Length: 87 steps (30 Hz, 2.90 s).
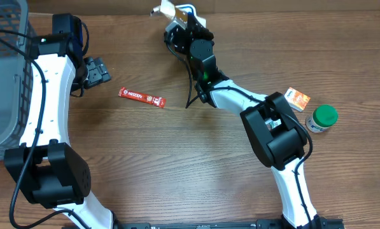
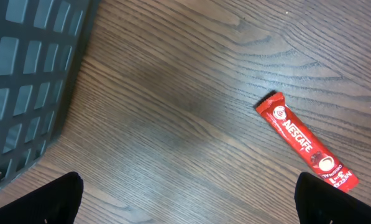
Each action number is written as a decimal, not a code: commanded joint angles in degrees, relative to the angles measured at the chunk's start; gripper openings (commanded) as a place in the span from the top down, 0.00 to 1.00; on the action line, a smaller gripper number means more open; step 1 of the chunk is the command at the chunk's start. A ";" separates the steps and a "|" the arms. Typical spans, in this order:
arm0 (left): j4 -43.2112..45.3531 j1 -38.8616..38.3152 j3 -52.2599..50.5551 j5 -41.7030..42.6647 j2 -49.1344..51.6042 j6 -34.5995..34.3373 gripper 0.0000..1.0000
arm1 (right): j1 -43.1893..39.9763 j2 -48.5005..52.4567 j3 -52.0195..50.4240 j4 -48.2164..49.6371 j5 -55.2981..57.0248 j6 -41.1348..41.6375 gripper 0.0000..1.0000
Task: Scan the item barcode
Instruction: 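Hold the snack bag label in front of the scanner window, then carry the snack bag back and release it right of center, then move the right gripper to the red Nescafe stick and grasp it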
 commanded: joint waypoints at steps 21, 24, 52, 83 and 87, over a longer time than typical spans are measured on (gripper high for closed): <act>0.04 -0.07 0.90 -0.76 0.07 0.42 0.00 | 1.14 -0.04 0.83 -5.49 1.77 14.60 0.96; 0.04 -0.07 0.90 -0.76 0.07 0.42 0.00 | 1.05 -2.62 0.83 -5.18 3.87 17.16 0.97; 0.04 -0.07 0.90 -0.76 0.07 0.42 0.00 | -16.28 -30.69 -0.28 -102.12 -16.83 52.46 0.00; 0.04 -0.07 0.90 -0.76 0.07 0.42 0.00 | 13.07 -20.79 -12.68 -52.26 -21.03 50.82 0.41; 0.02 -0.07 0.90 -0.76 0.07 0.42 0.00 | 13.60 -18.32 -11.58 -51.60 -22.14 51.49 0.42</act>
